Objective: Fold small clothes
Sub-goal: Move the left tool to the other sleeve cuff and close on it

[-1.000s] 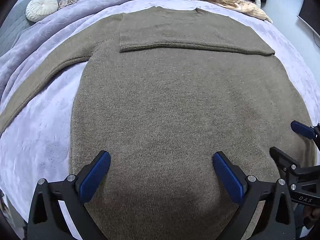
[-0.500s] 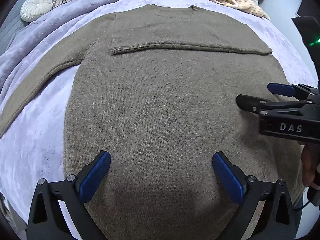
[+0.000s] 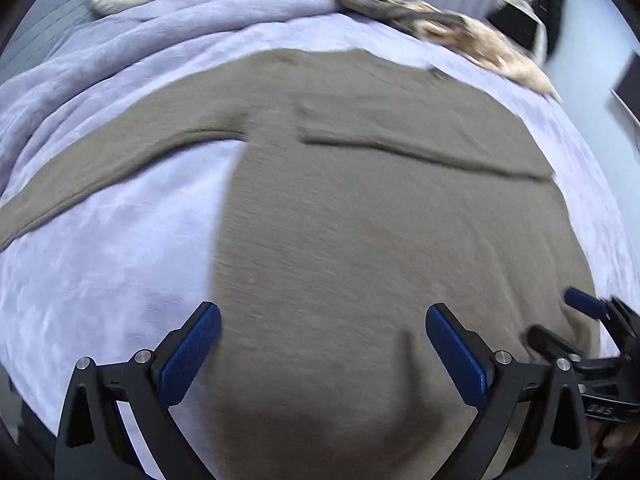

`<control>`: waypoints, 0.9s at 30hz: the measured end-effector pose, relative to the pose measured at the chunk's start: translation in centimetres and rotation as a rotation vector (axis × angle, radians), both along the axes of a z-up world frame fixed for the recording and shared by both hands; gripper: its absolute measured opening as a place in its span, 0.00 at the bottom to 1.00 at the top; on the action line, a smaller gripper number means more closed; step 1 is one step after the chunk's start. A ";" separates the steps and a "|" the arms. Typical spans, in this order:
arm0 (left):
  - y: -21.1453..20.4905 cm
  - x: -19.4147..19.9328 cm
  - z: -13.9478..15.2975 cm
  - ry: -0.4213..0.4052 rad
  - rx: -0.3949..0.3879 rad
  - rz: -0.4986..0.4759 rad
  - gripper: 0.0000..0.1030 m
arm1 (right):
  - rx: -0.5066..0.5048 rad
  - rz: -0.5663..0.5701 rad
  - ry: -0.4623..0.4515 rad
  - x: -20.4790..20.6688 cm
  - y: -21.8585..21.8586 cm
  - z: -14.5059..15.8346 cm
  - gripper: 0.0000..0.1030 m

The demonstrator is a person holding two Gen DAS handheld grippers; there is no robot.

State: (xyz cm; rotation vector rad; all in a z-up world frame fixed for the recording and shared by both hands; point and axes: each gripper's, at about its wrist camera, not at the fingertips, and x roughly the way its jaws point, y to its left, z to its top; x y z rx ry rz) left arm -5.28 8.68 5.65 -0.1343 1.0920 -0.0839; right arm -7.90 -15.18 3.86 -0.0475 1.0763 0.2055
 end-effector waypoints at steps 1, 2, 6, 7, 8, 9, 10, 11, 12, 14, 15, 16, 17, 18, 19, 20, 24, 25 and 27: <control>1.5 0.5 0.2 -0.010 0.009 0.054 1.00 | 0.009 -0.009 -0.024 0.1 0.1 0.6 0.91; 2.5 0.8 0.3 -0.013 0.014 0.094 1.00 | 0.011 -0.016 -0.049 0.6 0.3 1.2 0.91; 8.9 2.1 -0.1 0.004 -0.012 0.304 1.00 | -0.050 0.001 -0.121 3.7 2.4 2.9 0.91; 10.2 2.2 -0.3 0.000 -0.013 0.345 1.00 | -0.068 0.011 -0.134 4.1 3.0 3.2 0.91; 11.9 2.4 -0.4 -0.003 -0.015 0.391 1.00 | -0.077 0.021 -0.141 4.4 3.6 3.5 0.91; 13.8 2.5 -0.5 -0.011 -0.024 0.440 1.00 | -0.083 0.035 -0.146 4.6 4.2 3.7 0.91; 15.4 2.5 -0.7 -0.018 -0.032 0.480 1.00 | -0.086 0.049 -0.146 4.9 5.0 3.7 0.91; 17.2 2.5 -0.9 -0.024 -0.046 0.529 1.00 | -0.086 0.062 -0.144 5.1 5.5 3.7 0.91; 19.4 2.3 -1.2 -0.033 -0.074 0.584 1.00 | -0.082 0.077 -0.135 5.2 6.1 3.7 0.91; 21.8 2.3 -2.2 -0.047 -0.097 0.644 1.00 | -0.057 0.116 -0.109 5.3 7.1 3.5 0.91; 23.3 2.2 -2.9 -0.044 -0.097 0.681 1.00 | -0.055 0.131 -0.102 5.3 7.7 3.4 0.91; 24.3 2.3 -3.4 -0.045 -0.113 0.698 1.00 | -0.070 0.147 -0.099 5.4 8.4 3.2 0.91; 25.7 2.3 -4.1 -0.052 -0.139 0.715 1.00 | -0.084 0.157 -0.097 5.3 8.8 3.0 0.91; 27.1 2.3 -4.8 -0.062 -0.164 0.737 1.00 | -0.096 0.166 -0.091 5.4 9.4 2.8 0.91; 28.3 2.5 -5.3 -0.074 -0.192 0.749 1.00 | -0.104 0.173 -0.083 5.5 9.8 2.6 0.91; 29.9 2.5 -5.9 -0.102 -0.252 0.761 1.00 | -0.109 0.175 -0.077 5.6 10.1 2.5 0.91; 33.6 3.2 -6.6 -0.173 -0.386 0.785 1.00 | -0.123 0.181 -0.054 6.1 11.0 2.1 0.91; 34.2 3.5 -6.5 -0.195 -0.395 0.778 1.00 | -0.129 0.183 -0.050 6.3 11.3 2.0 0.91; 35.3 3.8 -6.6 -0.228 -0.446 0.777 1.00 | -0.138 0.189 -0.044 6.7 12.0 2.0 0.91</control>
